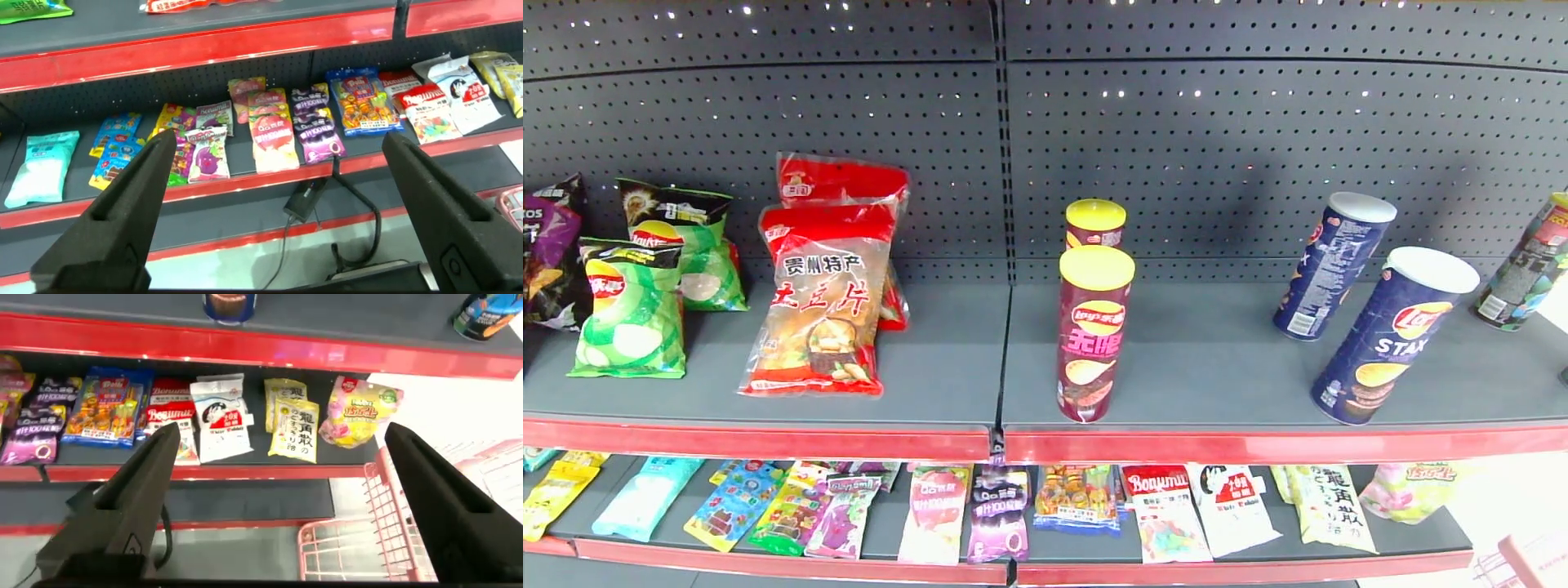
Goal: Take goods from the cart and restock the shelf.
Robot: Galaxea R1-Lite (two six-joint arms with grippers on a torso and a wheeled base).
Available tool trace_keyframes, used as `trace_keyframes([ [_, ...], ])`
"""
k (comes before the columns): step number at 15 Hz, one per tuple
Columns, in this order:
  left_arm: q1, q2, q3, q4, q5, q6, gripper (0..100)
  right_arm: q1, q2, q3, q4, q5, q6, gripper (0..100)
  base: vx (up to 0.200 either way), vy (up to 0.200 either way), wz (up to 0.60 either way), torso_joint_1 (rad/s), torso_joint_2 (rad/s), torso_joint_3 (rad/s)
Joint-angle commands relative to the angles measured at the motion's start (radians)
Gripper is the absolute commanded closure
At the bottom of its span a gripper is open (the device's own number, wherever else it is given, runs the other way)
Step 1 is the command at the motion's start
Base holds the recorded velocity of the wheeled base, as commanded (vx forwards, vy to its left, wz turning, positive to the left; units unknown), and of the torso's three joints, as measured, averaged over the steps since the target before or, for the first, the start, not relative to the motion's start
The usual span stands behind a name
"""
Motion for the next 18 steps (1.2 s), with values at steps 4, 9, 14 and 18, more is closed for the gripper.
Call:
trace_keyframes([
  [4, 0.000, 0.000, 0.000, 0.000, 0.007, -0.023, 0, 0.003, -0.066, 0.048, -0.006, 0.048, -0.020, 0, -0.050, 0.000, 0.00, 0.002, 0.00, -0.001],
  [9, 0.000, 0.000, 0.000, 0.000, -0.009, -0.028, 0, 0.002, -0.067, 0.049, -0.007, 0.043, -0.023, 0, -0.080, 0.000, 0.00, 0.005, 0.00, 0.000],
  [14, 0.000, 0.000, 0.000, 0.000, -0.003, -0.028, 0, 0.002, -0.067, 0.051, -0.009, 0.048, -0.023, 0, 0.000, -0.160, 0.00, 0.006, 0.01, 0.003],
  [18, 0.000, 0.000, 0.000, 0.000, -0.003, -0.025, 0, 0.002, -0.067, 0.051, -0.010, 0.070, -0.031, 0, 0.000, -0.200, 0.00, 0.010, 0.00, 0.002],
])
